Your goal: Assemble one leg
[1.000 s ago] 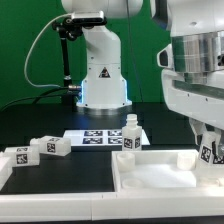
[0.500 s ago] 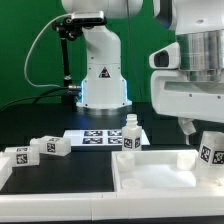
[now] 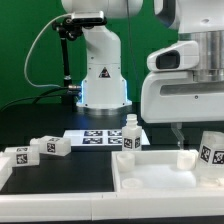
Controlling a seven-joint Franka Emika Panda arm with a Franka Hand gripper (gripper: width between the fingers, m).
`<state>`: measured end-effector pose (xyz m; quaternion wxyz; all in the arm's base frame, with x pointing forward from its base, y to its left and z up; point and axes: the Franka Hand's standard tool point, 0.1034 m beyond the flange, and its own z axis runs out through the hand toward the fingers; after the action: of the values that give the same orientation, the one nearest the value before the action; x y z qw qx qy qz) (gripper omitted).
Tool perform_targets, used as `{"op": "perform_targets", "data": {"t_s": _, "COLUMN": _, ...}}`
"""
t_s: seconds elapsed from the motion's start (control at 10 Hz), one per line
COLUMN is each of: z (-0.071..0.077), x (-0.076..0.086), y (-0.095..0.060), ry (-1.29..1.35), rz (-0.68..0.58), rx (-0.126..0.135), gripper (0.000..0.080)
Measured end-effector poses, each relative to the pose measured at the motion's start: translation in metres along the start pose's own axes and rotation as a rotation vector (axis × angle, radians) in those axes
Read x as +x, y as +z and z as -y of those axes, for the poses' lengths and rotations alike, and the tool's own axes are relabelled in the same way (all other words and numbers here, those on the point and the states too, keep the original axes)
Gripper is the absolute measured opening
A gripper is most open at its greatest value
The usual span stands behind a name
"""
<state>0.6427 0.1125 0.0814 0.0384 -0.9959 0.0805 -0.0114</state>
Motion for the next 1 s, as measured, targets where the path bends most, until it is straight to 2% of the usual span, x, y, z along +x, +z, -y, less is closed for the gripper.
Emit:
{"op": "perform_targets", "data": {"t_s": 0.2, "z": -0.0002, "x": 0.0017, "y": 0.0001, "ry": -0.026, "rz": -0.01, "rx": 0.003, "gripper": 0.0649}}
{"op": "perform_targets", "data": {"t_s": 0.3, "z": -0.0006, "x": 0.0018, "y": 0.0002, "ry": -0.02, "rz": -0.01, "rx": 0.003, "gripper": 0.0554}}
{"op": "perform_targets", "data": {"t_s": 0.4, "z": -0.0005, "x": 0.0017, "y": 0.0003, "ry": 0.025, "rz": -0.01, "rx": 0.004, "gripper": 0.0554}}
{"op": "perform_targets", "data": {"t_s": 0.5, "z": -0.0002, "x": 0.0015, "y": 0.0005, "ry": 0.102, "rz": -0.009, "rx": 0.004, "gripper": 0.0372}}
{"op": "perform_targets", "data": {"t_s": 0.6, "z": -0.0011, "x": 0.0018, "y": 0.0004, "ry": 0.164, "rz": -0.009, "rx": 0.004, "gripper": 0.0288}}
{"op": "perform_targets", "data": {"t_s": 0.8, "z": -0.0018, "x": 0.0021, "y": 0.0007, "ry": 0.307, "rz": -0.01, "rx": 0.004, "gripper": 0.0288}}
{"op": "perform_targets", "data": {"t_s": 1.0, "z": -0.0045, "x": 0.0038, "y": 0.0015, "ry": 0.584, "rz": -0.026, "rx": 0.008, "gripper": 0.0288}}
